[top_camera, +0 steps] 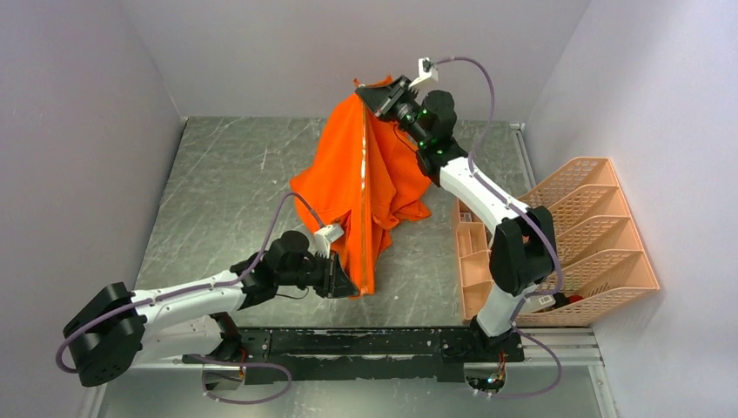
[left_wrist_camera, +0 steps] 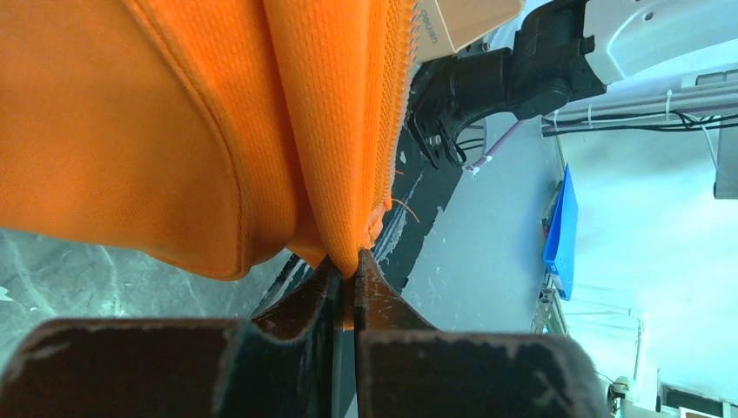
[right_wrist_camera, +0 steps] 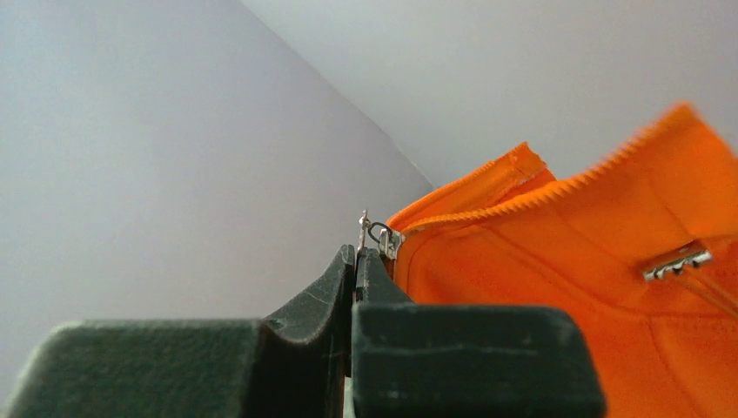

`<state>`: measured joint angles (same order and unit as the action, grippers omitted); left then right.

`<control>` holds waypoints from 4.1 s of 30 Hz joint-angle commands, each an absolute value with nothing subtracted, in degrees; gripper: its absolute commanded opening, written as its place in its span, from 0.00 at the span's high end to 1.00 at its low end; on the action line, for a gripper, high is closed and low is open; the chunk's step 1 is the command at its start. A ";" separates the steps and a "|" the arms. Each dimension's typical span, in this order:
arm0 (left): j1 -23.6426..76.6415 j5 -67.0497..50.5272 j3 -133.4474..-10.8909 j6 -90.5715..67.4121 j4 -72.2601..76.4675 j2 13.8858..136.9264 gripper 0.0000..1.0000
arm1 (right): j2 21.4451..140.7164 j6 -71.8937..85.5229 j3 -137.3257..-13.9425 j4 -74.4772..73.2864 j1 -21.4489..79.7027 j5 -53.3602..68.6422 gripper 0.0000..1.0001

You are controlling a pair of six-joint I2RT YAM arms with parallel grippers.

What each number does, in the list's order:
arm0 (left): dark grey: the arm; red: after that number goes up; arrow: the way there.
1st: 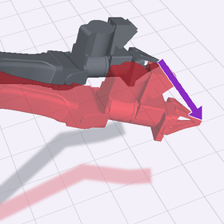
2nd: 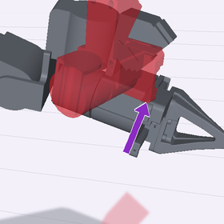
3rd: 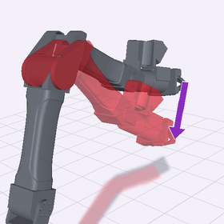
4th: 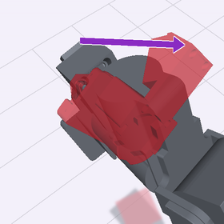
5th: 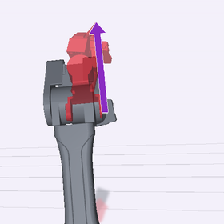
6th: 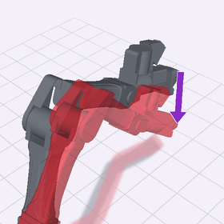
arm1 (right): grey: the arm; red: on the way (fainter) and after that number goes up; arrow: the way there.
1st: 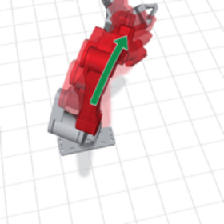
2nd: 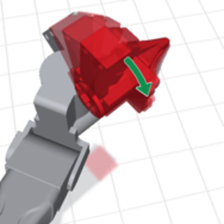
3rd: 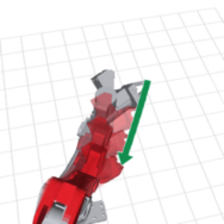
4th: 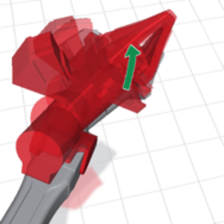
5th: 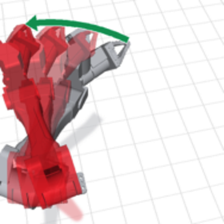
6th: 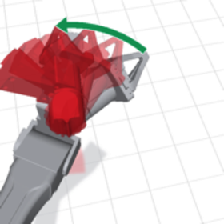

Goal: Zip up the jacket

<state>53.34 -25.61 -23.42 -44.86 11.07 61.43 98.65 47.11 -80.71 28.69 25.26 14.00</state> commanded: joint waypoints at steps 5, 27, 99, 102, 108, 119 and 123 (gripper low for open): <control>55.28 -29.45 -22.78 -44.26 5.82 62.45 0.92 | 102.63 45.33 -98.34 38.25 21.36 11.40 1.00; 55.33 -29.09 -20.74 -44.68 6.62 63.41 0.92 | 114.44 41.77 -136.73 29.89 17.78 9.55 1.00; 33.00 -0.56 -24.95 -55.29 -27.03 39.47 0.92 | 90.29 51.57 -103.48 28.31 -8.89 16.06 1.00; 32.97 -1.47 -26.01 -53.67 -24.97 42.19 0.92 | 88.05 47.08 -98.81 26.69 -4.75 16.90 1.00; 32.94 -2.93 -27.39 -51.70 -19.94 45.73 0.92 | 82.63 40.00 -87.81 20.36 2.66 16.81 1.00; 32.83 -4.51 -31.81 -46.55 -17.30 49.53 0.92 | 76.85 26.14 -72.58 4.89 12.43 3.69 0.66; 32.82 -6.16 -32.25 -45.38 -15.79 50.86 0.92 | 75.38 23.41 -68.71 -3.06 13.63 -1.72 0.58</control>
<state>33.41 -3.46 -30.24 -48.05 -19.99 49.95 77.69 28.56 -71.48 5.87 12.47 5.61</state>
